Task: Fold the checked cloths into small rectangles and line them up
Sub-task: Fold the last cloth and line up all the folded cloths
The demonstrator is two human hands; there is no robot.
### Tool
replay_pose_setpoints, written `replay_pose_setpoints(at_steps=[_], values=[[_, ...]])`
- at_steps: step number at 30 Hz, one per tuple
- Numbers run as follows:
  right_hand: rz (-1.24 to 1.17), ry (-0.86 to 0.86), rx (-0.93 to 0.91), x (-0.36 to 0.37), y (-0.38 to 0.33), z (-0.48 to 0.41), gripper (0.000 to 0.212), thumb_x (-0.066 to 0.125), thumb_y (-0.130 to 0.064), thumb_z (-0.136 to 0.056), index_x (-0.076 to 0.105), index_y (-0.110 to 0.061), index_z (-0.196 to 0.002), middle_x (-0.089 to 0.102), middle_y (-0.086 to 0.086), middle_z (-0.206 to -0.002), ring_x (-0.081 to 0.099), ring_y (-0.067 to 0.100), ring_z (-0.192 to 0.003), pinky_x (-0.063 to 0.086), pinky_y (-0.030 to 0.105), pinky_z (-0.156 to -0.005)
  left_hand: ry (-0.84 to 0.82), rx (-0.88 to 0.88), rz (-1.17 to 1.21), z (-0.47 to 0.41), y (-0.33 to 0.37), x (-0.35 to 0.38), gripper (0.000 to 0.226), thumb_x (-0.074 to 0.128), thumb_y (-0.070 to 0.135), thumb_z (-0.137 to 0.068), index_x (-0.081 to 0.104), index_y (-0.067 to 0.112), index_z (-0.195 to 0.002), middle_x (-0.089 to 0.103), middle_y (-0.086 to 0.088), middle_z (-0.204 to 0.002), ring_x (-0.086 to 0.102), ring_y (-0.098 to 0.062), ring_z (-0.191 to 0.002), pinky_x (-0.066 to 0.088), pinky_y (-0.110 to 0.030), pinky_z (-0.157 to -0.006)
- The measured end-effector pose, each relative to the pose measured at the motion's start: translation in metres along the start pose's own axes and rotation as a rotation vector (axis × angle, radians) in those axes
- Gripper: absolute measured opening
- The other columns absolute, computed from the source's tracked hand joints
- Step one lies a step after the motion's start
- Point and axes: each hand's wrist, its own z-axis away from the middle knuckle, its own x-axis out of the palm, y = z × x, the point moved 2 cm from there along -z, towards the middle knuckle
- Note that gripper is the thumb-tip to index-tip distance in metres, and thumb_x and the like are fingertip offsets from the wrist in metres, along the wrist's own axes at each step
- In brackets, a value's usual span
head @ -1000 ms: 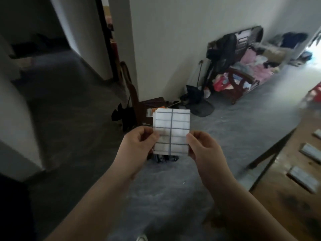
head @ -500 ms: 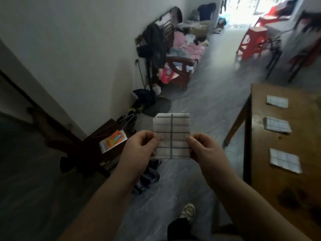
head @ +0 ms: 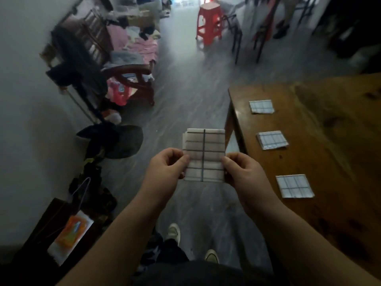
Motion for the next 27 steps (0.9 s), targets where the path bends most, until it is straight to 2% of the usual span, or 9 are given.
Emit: replay_pose_setpoints(at_steps=[3,7,10,14,17,23,27], values=[[-0.033,0.156,0.011,-0.017,-0.005,-0.017,0.015,0.059,-0.022,-0.101,0.069,-0.011,-0.106,0.077,0.004,-0.094,0.075,0.014,-0.087,0.06,0.024,-0.068,-0.159,0.019,-0.023,-0.045,0.009,0.026,0.011,0.067,0.016,-0.096,0.069,0.005,-0.092,0.072,-0.01,-0.085,0.064,-0.015,-0.072,0.056,-0.033,-0.068],[-0.071,0.457,0.033,-0.039,-0.004,-0.036,0.013,0.062,-0.027,-0.1,0.071,-0.018,-0.105,0.077,0.001,-0.098,0.074,0.018,-0.094,0.062,0.04,-0.082,-0.418,0.051,-0.066,-0.1,0.027,0.073,0.011,0.067,0.016,-0.096,0.069,0.009,-0.088,0.07,-0.003,-0.078,0.063,-0.012,-0.07,0.057,-0.038,-0.072],[-0.121,0.677,0.077,-0.055,-0.007,-0.04,0.009,0.06,-0.029,-0.1,0.068,-0.028,-0.105,0.075,-0.003,-0.103,0.073,0.013,-0.097,0.061,0.042,-0.088,-0.625,0.059,-0.118,-0.13,0.043,0.112,0.009,0.068,0.02,-0.095,0.07,0.016,-0.088,0.072,0.002,-0.078,0.066,-0.013,-0.074,0.058,-0.039,-0.076],[-0.176,0.927,0.095,-0.07,-0.003,-0.026,0.01,0.06,-0.029,-0.1,0.068,-0.029,-0.106,0.074,-0.004,-0.111,0.07,0.014,-0.105,0.058,0.045,-0.095,-0.851,0.158,-0.262,-0.149,0.059,0.166,0.009,0.069,0.03,-0.095,0.072,0.027,-0.087,0.074,0.009,-0.083,0.07,-0.01,-0.08,0.057,-0.033,-0.075],[-0.255,1.128,0.108,-0.076,0.011,-0.004,0.01,0.061,-0.027,-0.101,0.07,-0.027,-0.104,0.076,-0.003,-0.103,0.073,0.014,-0.097,0.06,0.044,-0.09,-1.009,0.26,-0.369,-0.138,0.056,0.204,0.013,0.068,0.035,-0.095,0.07,0.028,-0.083,0.073,0.009,-0.079,0.069,-0.01,-0.079,0.056,-0.034,-0.075],[-0.318,1.445,0.207,-0.086,0.058,0.062,0.009,0.062,-0.033,-0.1,0.069,-0.03,-0.103,0.077,-0.009,-0.095,0.073,0.005,-0.084,0.062,0.034,-0.08,-1.332,0.396,-0.565,-0.072,0.034,0.264,0.012,0.062,0.037,-0.099,0.066,0.027,-0.093,0.069,0.008,-0.087,0.065,-0.009,-0.08,0.044,-0.024,-0.064],[-0.394,1.561,0.271,-0.106,0.091,0.098,0.008,0.063,-0.033,-0.1,0.07,-0.028,-0.099,0.077,-0.006,-0.093,0.074,0.013,-0.085,0.062,0.042,-0.081,-1.483,0.468,-0.632,-0.026,0.02,0.305,0.011,0.059,0.037,-0.1,0.064,0.028,-0.095,0.068,0.008,-0.088,0.064,-0.01,-0.081,0.044,-0.022,-0.064]])
